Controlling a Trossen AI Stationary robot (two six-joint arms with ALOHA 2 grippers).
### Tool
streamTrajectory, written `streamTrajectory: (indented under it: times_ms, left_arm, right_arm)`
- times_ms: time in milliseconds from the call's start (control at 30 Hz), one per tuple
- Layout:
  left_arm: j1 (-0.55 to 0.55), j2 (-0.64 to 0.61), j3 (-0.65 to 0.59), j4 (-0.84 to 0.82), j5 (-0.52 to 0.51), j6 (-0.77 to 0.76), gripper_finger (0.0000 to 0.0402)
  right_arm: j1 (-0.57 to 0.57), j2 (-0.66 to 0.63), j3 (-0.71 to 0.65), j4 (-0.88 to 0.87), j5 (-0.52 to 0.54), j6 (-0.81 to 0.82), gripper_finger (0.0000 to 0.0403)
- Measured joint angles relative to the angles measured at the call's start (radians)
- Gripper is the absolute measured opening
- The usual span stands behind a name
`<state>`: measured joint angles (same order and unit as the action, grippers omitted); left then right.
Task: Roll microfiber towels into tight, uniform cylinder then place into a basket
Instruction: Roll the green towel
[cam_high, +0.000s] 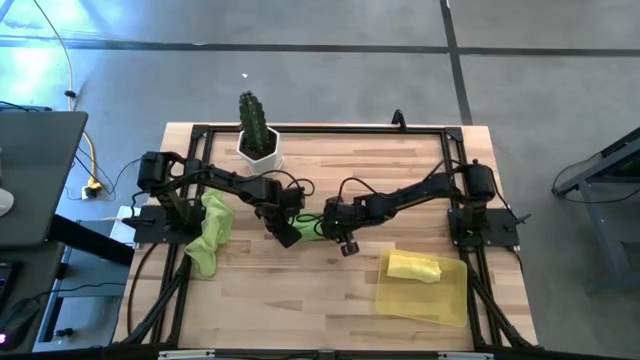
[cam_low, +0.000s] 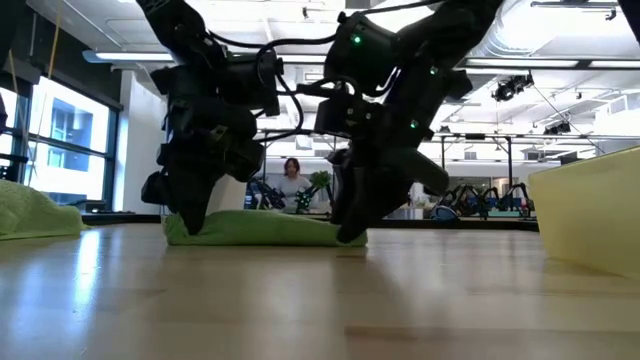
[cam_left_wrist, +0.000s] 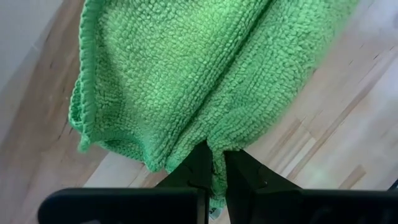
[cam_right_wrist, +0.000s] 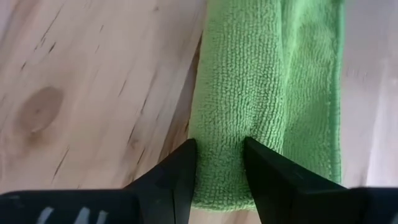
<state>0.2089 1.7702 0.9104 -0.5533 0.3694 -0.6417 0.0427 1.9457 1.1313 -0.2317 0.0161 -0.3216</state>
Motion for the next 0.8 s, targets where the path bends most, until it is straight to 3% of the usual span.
streamTrajectory:
  times_ms: [233,567,700,800]
  left_arm:
    - [0.002,-0.014,0.000,0.003,0.040,0.003,0.0029]
    - [-0.017,-0.109,-0.002,-0.028,-0.041,0.204,0.0078]
    - [-0.041,-0.172,-0.001,-0.088,-0.083,0.282,0.0085]
    - [-0.064,-0.212,-0.001,-0.170,-0.147,0.326,0.0086]
  right_arm:
    - [-0.009,0.031,0.004,-0.020,-0.022,0.056,0.0118]
    - [-0.015,0.054,0.006,-0.020,-0.086,0.089,0.0009]
    - [-0.040,0.055,0.006,-0.015,-0.173,0.117,0.0009]
    - [-0.065,0.059,0.004,-0.014,-0.314,0.155,0.0005]
